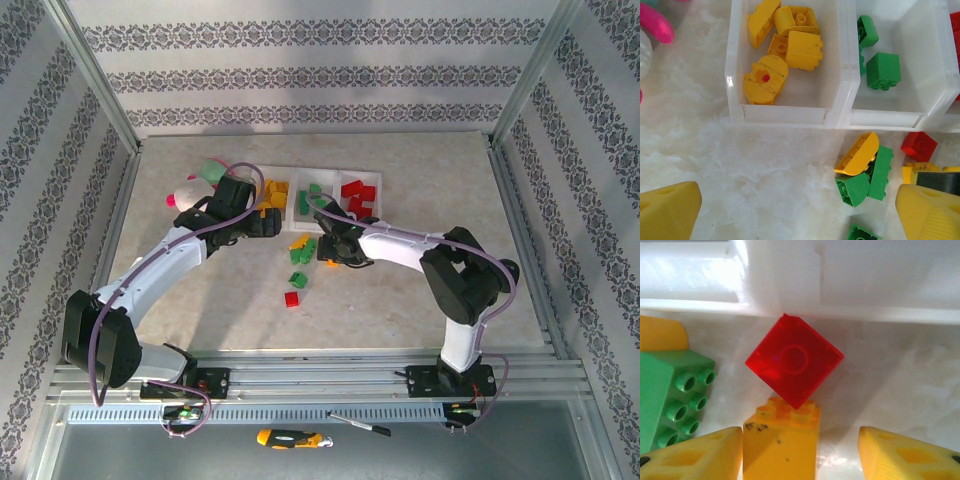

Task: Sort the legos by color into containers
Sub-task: Pick up the lego from the center of the table.

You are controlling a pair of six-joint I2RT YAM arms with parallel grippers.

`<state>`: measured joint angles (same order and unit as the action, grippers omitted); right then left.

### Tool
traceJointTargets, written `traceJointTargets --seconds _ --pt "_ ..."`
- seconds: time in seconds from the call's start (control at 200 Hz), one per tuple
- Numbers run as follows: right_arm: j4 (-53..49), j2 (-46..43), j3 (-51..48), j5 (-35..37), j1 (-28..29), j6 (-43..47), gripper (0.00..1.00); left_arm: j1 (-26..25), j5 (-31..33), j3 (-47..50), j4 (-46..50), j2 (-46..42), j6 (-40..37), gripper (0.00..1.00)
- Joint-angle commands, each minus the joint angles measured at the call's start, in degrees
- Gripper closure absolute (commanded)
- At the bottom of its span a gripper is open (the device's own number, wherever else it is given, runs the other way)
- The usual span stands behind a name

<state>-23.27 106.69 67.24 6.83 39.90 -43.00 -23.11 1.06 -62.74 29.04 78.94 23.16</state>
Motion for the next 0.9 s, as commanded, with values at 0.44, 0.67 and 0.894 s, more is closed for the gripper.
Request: traceJointTargets --seconds 0.44,0.67,0.894 --pt "-5.4 -2.3 5.4 2.8 1.2 3.7 0.7 1.3 1.6 2.2 -1.4 -2.5 -1.3 0.01" --pt "-5.0 -3.9 10.7 3.6 3.5 7.1 0.69 1.4 2.4 6.1 -1.1 -6.4 0.2 0.01" --pt "0.5 2.1 20.8 5.0 3.9 13.1 0.69 1.3 3.5 11.6 -1.4 -11.6 3.3 0.01"
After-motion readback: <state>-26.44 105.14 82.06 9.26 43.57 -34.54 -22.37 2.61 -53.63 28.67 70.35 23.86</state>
